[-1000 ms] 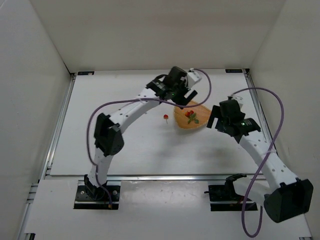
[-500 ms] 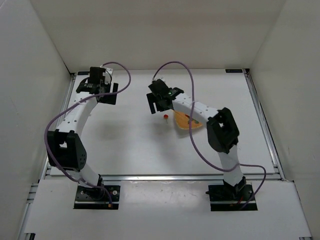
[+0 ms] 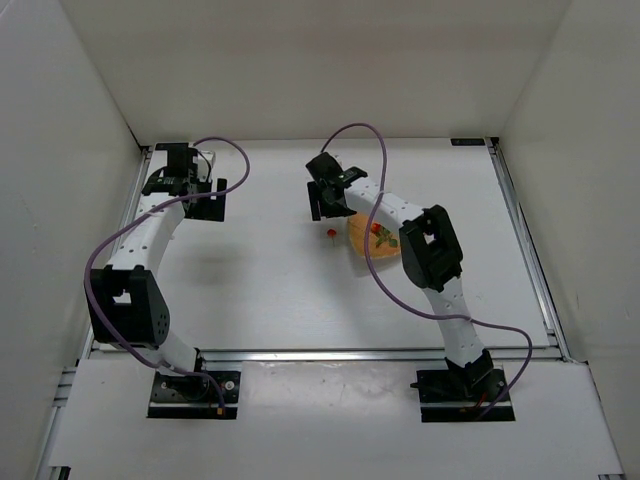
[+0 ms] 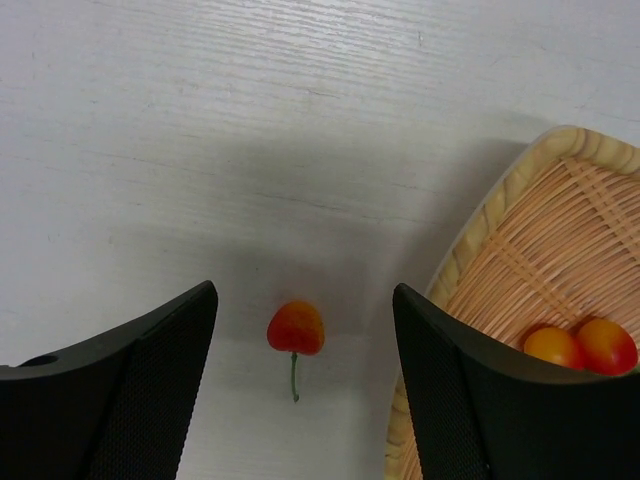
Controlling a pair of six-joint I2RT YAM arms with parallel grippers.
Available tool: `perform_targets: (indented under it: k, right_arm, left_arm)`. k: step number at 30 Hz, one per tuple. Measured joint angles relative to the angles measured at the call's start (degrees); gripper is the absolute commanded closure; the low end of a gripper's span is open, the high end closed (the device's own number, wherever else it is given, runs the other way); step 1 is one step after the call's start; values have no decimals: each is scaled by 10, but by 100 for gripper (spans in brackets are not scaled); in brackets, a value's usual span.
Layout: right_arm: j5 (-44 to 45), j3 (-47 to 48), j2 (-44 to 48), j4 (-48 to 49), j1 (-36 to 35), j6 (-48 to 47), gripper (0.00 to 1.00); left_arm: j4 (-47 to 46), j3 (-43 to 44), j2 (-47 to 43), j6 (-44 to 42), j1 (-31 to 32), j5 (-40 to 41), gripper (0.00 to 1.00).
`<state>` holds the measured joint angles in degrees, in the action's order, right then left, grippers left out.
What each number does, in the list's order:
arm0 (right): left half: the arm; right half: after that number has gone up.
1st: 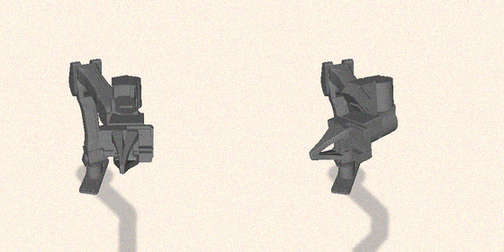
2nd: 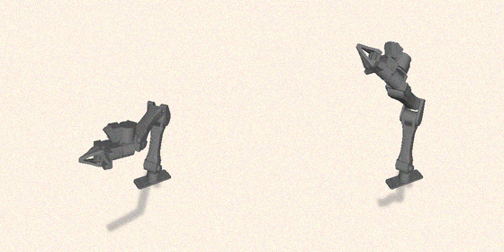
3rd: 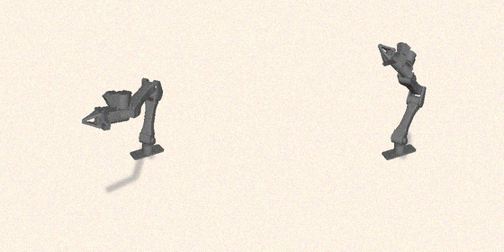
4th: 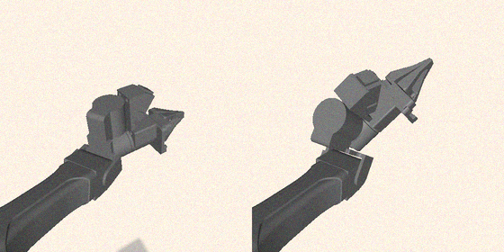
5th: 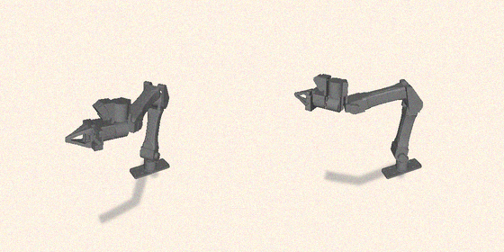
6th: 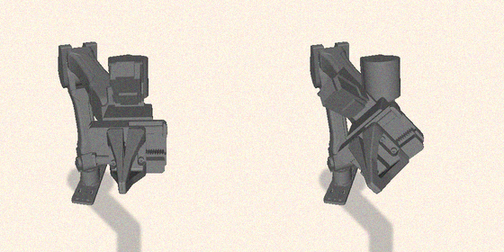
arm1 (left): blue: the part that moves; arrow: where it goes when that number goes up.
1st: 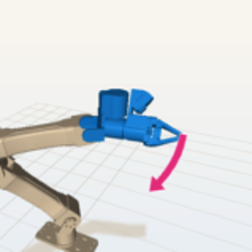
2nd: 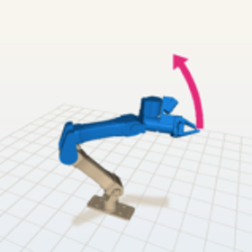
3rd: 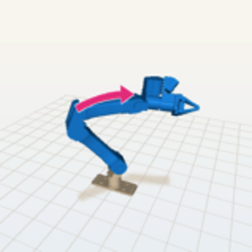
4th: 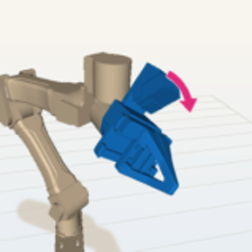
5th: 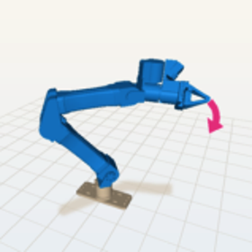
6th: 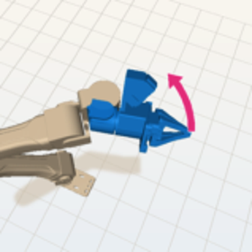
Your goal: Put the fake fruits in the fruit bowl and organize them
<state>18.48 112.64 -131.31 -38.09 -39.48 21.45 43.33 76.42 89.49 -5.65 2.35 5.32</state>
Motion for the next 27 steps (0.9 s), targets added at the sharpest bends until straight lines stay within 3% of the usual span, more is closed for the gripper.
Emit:
perform_targets:
  k: [15,19,20,22,27]
  right_arm:
    - [-54,-41,-10,-7,1,25,40]
    - [-52,-44,-9,-5,1,27,51]
    - [-51,-44,-9,-5,1,28,64]
    - [-52,-45,-9,-4,2,33,73]
    - [-54,-45,-7,-3,2,38,77]
  left_arm:
    - [2,0,2,7,0,-17,0]
    - [2,1,4,8,0,-18,0]
    - [2,2,4,7,0,-18,0]
    - [2,3,6,7,0,-18,0]
    - [5,5,12,8,0,-18,0]
